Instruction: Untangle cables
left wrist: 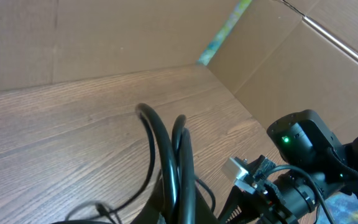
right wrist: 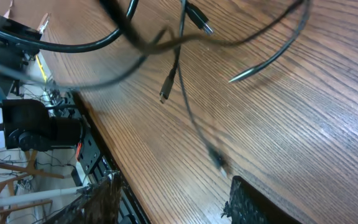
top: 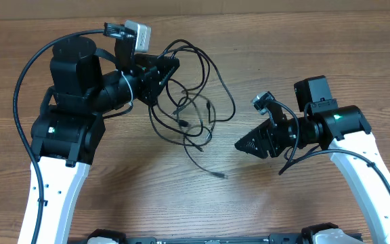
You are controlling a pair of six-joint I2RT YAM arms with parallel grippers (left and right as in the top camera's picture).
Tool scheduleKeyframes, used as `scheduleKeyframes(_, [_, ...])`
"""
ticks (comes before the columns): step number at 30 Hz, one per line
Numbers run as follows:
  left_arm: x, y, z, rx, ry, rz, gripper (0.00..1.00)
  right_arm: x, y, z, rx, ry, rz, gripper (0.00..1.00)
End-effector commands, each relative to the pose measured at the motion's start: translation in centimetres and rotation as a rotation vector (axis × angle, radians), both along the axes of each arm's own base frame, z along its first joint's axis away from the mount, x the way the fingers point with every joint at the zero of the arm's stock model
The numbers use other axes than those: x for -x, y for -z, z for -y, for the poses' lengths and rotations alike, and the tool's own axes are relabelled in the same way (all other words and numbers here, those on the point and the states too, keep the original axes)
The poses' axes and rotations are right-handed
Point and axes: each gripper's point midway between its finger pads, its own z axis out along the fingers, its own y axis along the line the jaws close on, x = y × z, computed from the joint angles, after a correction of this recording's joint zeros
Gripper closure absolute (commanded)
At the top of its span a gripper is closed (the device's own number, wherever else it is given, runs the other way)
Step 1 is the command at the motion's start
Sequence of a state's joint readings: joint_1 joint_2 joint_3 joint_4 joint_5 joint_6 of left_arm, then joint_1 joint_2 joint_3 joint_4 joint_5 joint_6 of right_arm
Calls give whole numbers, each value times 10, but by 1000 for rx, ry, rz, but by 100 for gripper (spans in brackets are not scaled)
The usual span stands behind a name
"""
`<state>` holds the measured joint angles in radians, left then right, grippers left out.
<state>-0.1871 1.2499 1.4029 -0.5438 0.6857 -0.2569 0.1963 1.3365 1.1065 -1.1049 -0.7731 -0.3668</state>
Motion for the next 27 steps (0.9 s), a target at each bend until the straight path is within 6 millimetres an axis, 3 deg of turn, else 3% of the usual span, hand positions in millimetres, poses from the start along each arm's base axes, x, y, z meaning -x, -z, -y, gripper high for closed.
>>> scheduleKeyframes(1, [0,-8,-10,-13,-63,14,96,0,-1,0,3,1,-1,45])
scheduleKeyframes(6, [-17,12,-39,-95,-266,-48,96,1,0,1,5,1,-7,45])
scheduleKeyframes(11, [-32,29,-89,-206,-569,-89,96,1,0,1,8,2,-6,44])
scheduleKeyframes(19, [-38,21,-172,-489,-967,14,96,-1,4,5,40,11,2,41])
scheduleKeyframes(24, [-43,0,-183,-647,-981,147,96,-6,5,6,53,17,26,39])
scheduleKeyframes(27, [-47,-14,-179,-665,-978,215,96,-10,4,6,53,18,42,38])
